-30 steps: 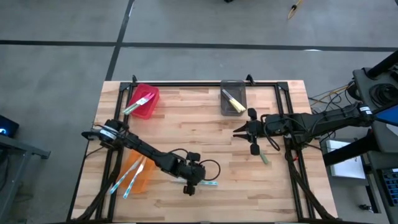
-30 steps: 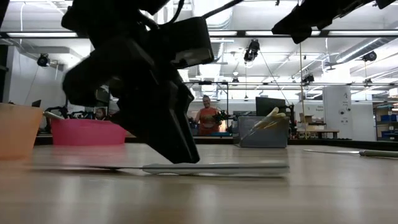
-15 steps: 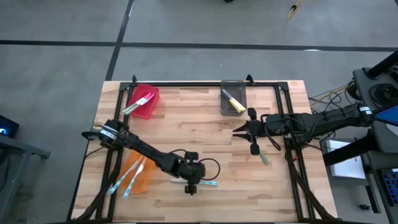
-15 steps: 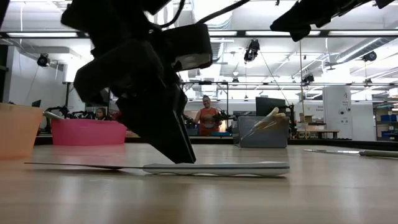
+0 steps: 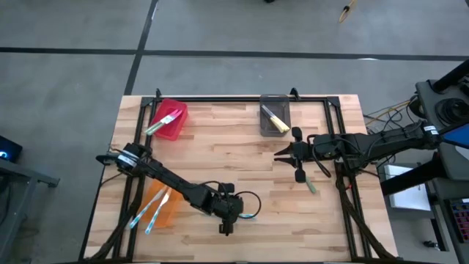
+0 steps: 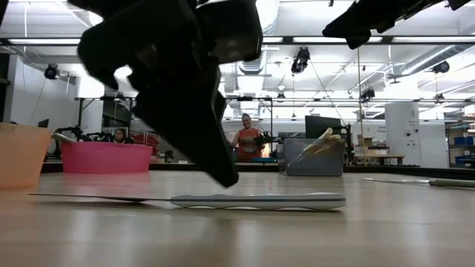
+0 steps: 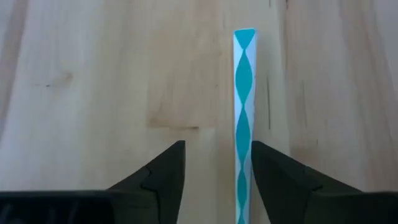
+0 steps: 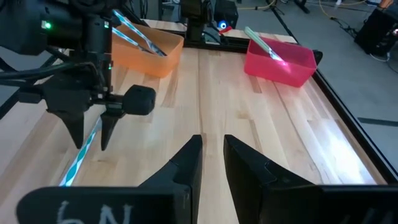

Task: Sort silverware by color (type)
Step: Put the blue knife into the orange bin

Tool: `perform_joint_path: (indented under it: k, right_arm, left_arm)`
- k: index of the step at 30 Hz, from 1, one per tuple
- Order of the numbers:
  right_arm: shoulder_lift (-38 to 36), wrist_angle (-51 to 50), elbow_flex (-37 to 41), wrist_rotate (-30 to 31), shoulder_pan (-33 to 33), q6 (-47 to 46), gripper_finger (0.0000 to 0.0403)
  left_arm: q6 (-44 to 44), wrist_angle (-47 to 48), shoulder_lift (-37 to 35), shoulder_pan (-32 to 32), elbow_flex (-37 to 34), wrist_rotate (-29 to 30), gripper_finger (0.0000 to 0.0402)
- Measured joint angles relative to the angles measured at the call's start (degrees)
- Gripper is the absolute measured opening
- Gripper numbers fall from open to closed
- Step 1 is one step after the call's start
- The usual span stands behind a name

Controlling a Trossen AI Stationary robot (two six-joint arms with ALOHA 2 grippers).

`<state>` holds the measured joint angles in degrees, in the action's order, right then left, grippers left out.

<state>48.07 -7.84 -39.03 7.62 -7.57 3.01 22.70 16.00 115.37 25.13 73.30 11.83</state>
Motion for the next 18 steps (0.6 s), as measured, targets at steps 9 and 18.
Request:
perform_joint_path:
  k: [9,18]
  right_arm:
    - [0.00,0.06,0.00,0.00,0.00,-0.55,0.0057]
    - [0.02,0.89,0.00,0.02,-0.01,-0.44,0.0057]
  left_arm:
    - [0.37,-3.87,-0.02,1.13,-1.38,1.12,0.0173]
    - [0.35,-10.26,0.27,1.06,-4.99,1.14,0.0173]
